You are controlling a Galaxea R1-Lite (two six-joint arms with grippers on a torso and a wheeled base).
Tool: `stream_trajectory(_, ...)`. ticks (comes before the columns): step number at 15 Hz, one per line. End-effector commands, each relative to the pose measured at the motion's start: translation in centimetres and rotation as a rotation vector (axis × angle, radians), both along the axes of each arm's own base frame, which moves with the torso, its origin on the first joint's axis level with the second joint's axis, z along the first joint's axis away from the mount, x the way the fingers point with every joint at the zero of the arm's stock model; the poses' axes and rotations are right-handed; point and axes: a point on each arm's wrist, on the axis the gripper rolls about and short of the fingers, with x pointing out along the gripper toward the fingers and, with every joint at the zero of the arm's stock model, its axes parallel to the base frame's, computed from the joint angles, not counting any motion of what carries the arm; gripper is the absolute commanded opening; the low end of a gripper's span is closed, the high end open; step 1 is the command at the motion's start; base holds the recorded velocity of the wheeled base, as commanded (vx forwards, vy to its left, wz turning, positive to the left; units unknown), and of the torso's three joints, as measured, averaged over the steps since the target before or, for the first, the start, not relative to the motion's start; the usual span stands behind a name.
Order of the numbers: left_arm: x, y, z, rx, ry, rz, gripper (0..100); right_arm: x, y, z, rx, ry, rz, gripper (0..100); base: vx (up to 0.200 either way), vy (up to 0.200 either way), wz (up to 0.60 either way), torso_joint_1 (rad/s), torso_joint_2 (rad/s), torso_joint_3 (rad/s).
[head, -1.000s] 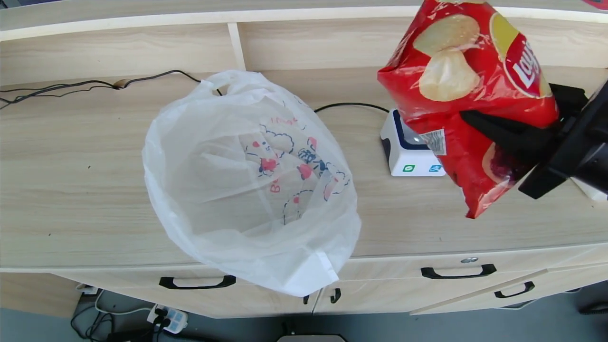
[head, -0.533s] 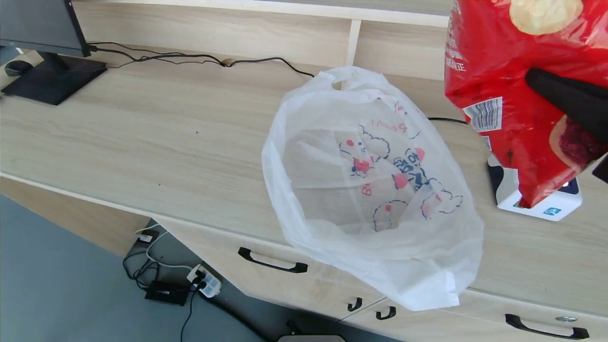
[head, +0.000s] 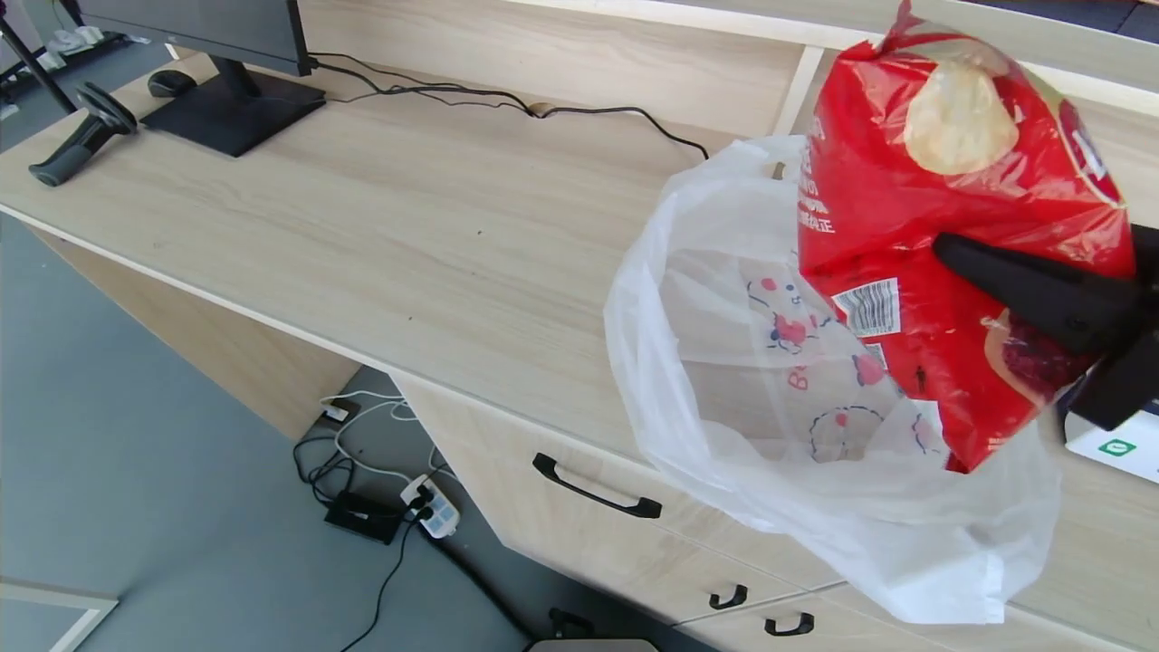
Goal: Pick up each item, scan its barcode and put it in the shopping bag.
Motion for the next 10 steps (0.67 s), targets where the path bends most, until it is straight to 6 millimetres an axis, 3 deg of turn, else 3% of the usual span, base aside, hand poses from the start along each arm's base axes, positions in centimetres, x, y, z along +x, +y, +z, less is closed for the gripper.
stream_trajectory(1,0.0,0.0,0.0,0.000,0.001,0.000,100,-0.2,-0.6,-2.0,-0.015,0.063,-0.024,0,0.000,0.000,0.00,0.000,0.00,0.000)
stream_trajectory(3,0.0,0.0,0.0,0.000,0.001,0.000,100,-0.2,-1.0,-3.3,-0.032,0.103,-0.045,0,0.000,0.000,0.00,0.000,0.00,0.000)
stream_trajectory(7,0.0,0.0,0.0,0.000,0.001,0.000,100,1.5,-1.1,-4.0,-0.016,0.174,-0.075,0,0.000,0.000,0.00,0.000,0.00,0.000)
stream_trajectory(10,0.0,0.0,0.0,0.000,0.001,0.000,100,1.8,-0.8,-3.0,-0.022,0.133,-0.068,0,0.000,0.000,0.00,0.000,0.00,0.000)
